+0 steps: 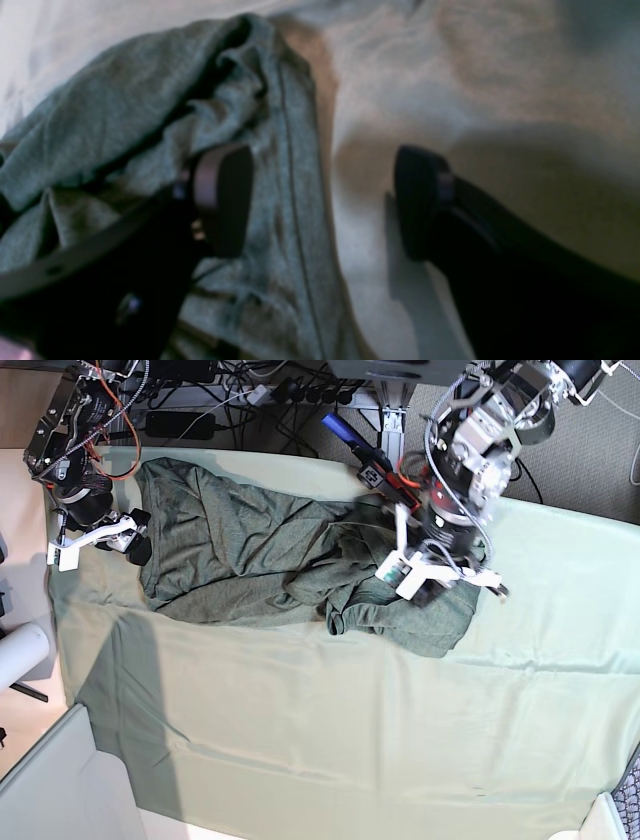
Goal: Fold the T-shirt properly
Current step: 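Regrip the folded shirt edge with the left gripper near the middle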
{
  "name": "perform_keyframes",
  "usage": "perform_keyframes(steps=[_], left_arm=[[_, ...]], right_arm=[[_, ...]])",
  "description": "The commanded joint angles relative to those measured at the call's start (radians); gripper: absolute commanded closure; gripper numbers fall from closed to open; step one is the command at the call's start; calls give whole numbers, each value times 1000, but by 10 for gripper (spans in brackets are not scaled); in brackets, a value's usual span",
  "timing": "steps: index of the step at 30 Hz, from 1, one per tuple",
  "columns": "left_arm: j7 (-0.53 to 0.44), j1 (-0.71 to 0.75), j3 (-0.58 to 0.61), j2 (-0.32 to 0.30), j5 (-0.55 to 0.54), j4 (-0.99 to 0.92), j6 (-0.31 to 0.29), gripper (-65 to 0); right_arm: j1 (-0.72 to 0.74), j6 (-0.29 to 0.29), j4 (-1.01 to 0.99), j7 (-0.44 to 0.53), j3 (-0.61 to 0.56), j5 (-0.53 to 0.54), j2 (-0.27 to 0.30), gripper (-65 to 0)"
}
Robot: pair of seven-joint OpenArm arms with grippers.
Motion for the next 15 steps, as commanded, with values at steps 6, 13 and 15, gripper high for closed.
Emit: perform_keyframes(steps=[6, 13, 15], left_arm=[[-35, -5, 90, 3, 13, 8, -4, 0], [-66, -8, 122, 70, -11, -11, -56, 0], [-62, -9, 122, 98, 69, -8, -39, 0]], right_arm=[[11, 22, 13, 23, 6, 16, 19, -435], [10, 22, 13, 22, 6, 15, 19, -435], [11, 22, 13, 22, 6, 15, 20, -435]])
